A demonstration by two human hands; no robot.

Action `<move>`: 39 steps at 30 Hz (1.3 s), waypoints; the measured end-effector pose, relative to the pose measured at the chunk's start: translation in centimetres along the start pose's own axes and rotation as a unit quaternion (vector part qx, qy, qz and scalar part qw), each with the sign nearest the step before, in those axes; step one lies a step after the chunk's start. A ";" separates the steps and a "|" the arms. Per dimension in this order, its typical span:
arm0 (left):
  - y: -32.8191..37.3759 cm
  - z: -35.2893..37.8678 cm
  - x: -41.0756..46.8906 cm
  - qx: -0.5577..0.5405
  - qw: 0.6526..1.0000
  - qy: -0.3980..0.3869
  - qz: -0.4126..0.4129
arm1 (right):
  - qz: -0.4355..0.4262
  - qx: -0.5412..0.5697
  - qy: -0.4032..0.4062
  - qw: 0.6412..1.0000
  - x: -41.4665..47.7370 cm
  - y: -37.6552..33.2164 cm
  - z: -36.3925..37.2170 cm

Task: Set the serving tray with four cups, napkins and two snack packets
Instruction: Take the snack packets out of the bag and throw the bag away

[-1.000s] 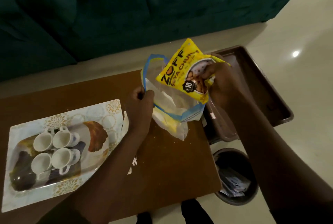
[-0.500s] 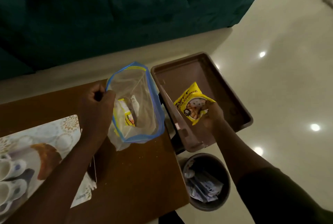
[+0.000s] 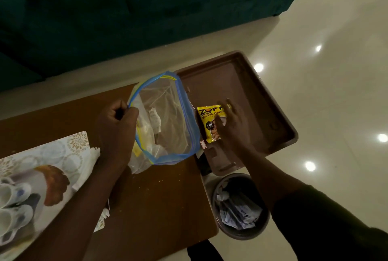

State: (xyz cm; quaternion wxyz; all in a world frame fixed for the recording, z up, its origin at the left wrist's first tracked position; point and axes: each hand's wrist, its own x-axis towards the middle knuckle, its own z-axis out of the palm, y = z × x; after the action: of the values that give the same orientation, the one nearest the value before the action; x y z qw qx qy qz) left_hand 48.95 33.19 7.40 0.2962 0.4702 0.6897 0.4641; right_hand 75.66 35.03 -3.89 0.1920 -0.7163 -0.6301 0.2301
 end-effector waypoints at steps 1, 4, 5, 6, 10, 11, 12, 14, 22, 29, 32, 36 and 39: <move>-0.1 0.0 -0.1 0.001 1.000 0.001 0.003 | -0.013 -0.021 -0.057 0.998 -0.1 0.1 0.6; -0.4 -0.3 0.0 0.000 1.000 0.000 0.002 | -0.004 -0.118 -0.186 0.976 -0.5 1.2 2.4; -0.5 -0.5 0.1 -0.002 1.000 -0.001 -0.003 | -0.005 -0.134 -0.203 0.970 -0.5 1.7 2.6; -0.5 -0.6 0.2 -0.002 1.000 -0.001 -0.007 | -0.009 -0.140 -0.212 0.967 -0.5 2.1 2.6; -0.5 -1.2 0.5 -0.029 0.999 -0.009 -0.014 | 0.005 -0.095 -0.196 0.976 0.5 0.8 1.1; -0.5 -1.2 0.5 -0.034 0.999 -0.009 -0.016 | 0.008 -0.051 -0.150 0.987 0.9 -0.3 0.5; -0.5 -1.1 0.4 -0.038 0.999 -0.009 -0.019 | 0.007 -0.002 -0.086 0.996 1.3 -1.9 -0.3; -0.4 -1.1 0.2 -0.048 0.998 -0.007 -0.026 | -0.014 0.097 0.051 0.994 2.0 -6.0 -2.4; 0.0 -3.5 0.2 -0.065 0.998 -0.019 -0.016 | -0.173 0.295 -0.027 0.939 -2.0 -21.5 -6.0; -0.6 -6.5 -0.4 -0.072 0.996 -0.037 -0.028 | -0.013 0.031 -0.327 0.944 -2.1 -22.2 4.1; -1.1 -6.8 -1.0 -0.082 0.995 -0.046 -0.028 | 0.086 0.057 -0.354 0.930 -1.9 -22.2 9.2; -1.6 -7.6 -1.5 -0.082 0.995 -0.051 -0.024 | 0.108 -0.011 -0.324 0.940 -2.3 -22.4 14.0; -2.2 -8.3 -1.7 -0.094 0.994 -0.039 -0.031 | 0.076 -0.029 -0.267 0.960 -3.3 -21.9 15.5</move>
State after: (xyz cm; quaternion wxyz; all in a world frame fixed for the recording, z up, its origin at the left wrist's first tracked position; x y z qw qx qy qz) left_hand 41.77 28.36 8.62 0.3799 0.4367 0.6453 0.4985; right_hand 48.63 34.45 -3.93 -0.0219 -0.6801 -0.6082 0.4088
